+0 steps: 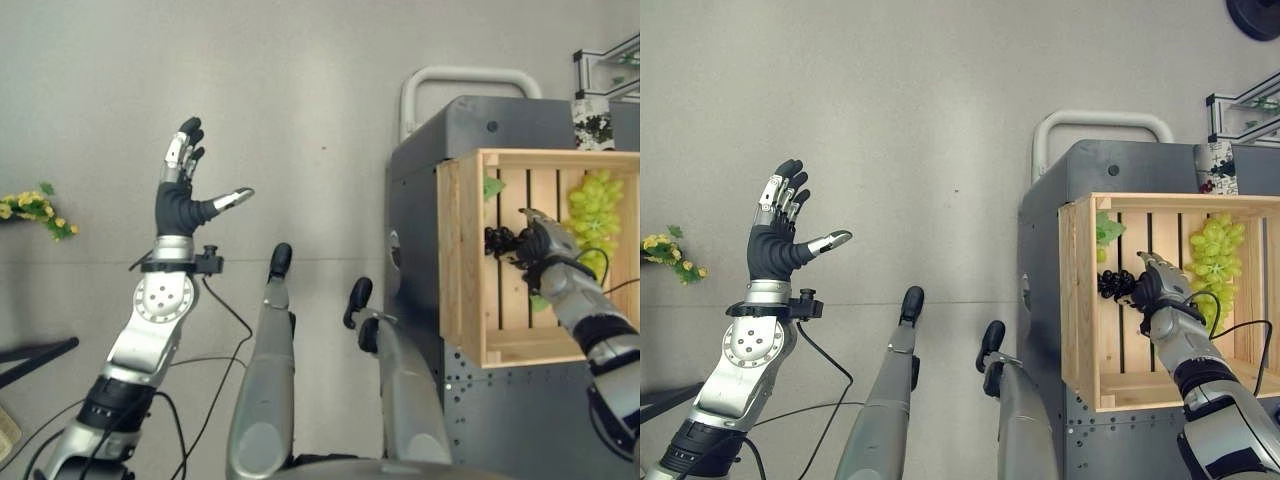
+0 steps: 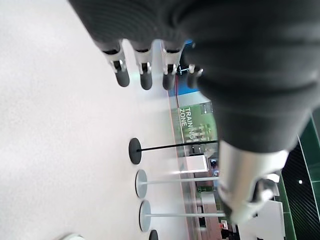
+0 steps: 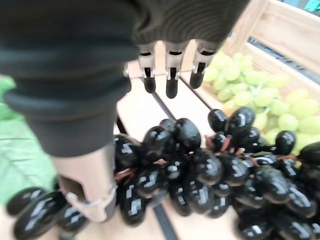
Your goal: Pick up the fruits from the basket on one side to the basket on the other side
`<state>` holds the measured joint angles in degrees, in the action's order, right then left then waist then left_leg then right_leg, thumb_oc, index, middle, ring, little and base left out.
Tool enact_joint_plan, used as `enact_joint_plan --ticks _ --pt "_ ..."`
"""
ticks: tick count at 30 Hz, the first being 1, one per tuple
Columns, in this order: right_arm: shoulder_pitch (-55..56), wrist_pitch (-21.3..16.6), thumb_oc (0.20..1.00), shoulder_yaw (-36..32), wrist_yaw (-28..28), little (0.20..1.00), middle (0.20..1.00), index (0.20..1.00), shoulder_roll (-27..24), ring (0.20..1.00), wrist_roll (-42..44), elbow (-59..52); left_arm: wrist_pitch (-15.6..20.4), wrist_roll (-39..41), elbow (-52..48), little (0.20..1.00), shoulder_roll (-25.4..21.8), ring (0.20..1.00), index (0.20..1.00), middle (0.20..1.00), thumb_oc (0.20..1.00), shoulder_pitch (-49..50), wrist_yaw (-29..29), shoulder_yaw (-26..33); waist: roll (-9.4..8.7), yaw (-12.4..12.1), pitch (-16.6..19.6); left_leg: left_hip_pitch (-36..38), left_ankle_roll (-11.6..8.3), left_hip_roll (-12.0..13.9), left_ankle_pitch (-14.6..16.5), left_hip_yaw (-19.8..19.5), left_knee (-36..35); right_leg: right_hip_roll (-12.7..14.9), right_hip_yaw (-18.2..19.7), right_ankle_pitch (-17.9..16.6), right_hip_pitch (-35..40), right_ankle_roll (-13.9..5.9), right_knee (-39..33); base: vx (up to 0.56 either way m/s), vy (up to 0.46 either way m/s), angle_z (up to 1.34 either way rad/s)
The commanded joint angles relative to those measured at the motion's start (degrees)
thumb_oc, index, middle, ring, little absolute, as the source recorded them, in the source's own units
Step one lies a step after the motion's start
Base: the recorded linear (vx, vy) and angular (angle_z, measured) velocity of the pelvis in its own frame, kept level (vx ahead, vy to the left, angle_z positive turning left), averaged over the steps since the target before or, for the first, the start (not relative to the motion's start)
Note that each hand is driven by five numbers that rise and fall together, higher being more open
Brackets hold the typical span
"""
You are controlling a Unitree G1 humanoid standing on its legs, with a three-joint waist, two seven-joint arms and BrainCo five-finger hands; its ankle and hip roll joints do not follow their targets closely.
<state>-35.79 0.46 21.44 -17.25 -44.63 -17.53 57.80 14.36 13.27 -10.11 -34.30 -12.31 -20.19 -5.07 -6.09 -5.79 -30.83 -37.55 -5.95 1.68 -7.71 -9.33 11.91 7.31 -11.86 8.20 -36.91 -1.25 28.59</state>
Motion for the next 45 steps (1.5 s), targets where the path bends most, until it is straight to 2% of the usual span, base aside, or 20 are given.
enact_joint_plan --ticks 1,10,21,30,37,45 --pt "-3.58 2.29 1.0 3.24 -1.9 1.0 1.0 1.0 -5.78 1.0 1.49 4.24 3.41 0.12 -6.09 1.0 1.29 1.0 1.0 1.0 1.0 -0.43 -1.29 0.9 1.14 0.5 1.03 -2.94 1.71 -0.56 5.4 1.92 6.17 1.64 0.0 -8.04 -0.79 -4.46 -8.29 0.0 0.0 0.0" --pt "-2.12 3.54 1.0 4.89 1.79 1.0 1.0 1.0 -3.31 1.0 1.27 13.27 3.15 -0.07 -6.68 1.0 1.75 1.0 1.0 1.0 1.0 -0.39 -1.84 1.08 1.07 0.9 1.03 -3.43 1.88 -0.88 5.75 1.88 5.99 1.82 -0.37 -7.77 -1.31 -4.32 -8.14 0.0 0.0 0.0" --pt "5.39 3.3 1.0 2.32 3.6 1.0 1.0 1.0 1.2 1.0 1.64 16.22 3.28 -0.41 -5.95 1.0 2.19 1.0 1.0 1.0 1.0 -1.79 -1.48 1.05 0.49 0.96 1.03 2.21 1.94 -0.56 6.27 2.18 4.3 2.09 -0.79 -7.41 3.88 -4.56 -9.0 0.0 -0.003 0.01" --pt "7.19 3.34 1.0 1.45 3.82 1.0 1.0 1.0 1.82 1.0 1.87 16.29 3.69 -0.79 -5.45 1.0 0.96 1.0 1.0 1.0 1.0 -3.13 -1.03 0.94 0.55 0.43 1.03 4.51 1.89 -0.89 6.7 2.05 4.16 2.3 -0.67 -7.13 6.52 -4.82 -9.46 0.0 0.0 0.0" --pt "3.02 4.36 1.0 3.23 2.99 1.0 1.0 1.0 -2.7 1.0 0.8 14.51 3.83 -0.19 -9.02 1.0 1.02 1.0 1.0 1.0 1.0 -1.0 -3.16 2.66 2.25 0.62 1.03 -3.72 2.21 -1.75 5.41 1.72 5.44 2.22 -0.28 -7.68 -2.2 -4.63 -7.74 -0.02 0.012 0.01" --pt "-2.52 5.36 1.0 4.43 0.75 1.0 1.0 1.0 -5.02 1.0 1.35 12.84 4.04 1.55 -11.47 1.0 2.29 1.0 1.0 1.0 1.0 0.74 -4.06 3.32 3.89 1.11 1.03 -10.96 2.19 -2.2 5.97 1.83 8.87 2.86 0.28 -6.68 -9.63 -4.33 -3.39 0.0 0.007 0.01"
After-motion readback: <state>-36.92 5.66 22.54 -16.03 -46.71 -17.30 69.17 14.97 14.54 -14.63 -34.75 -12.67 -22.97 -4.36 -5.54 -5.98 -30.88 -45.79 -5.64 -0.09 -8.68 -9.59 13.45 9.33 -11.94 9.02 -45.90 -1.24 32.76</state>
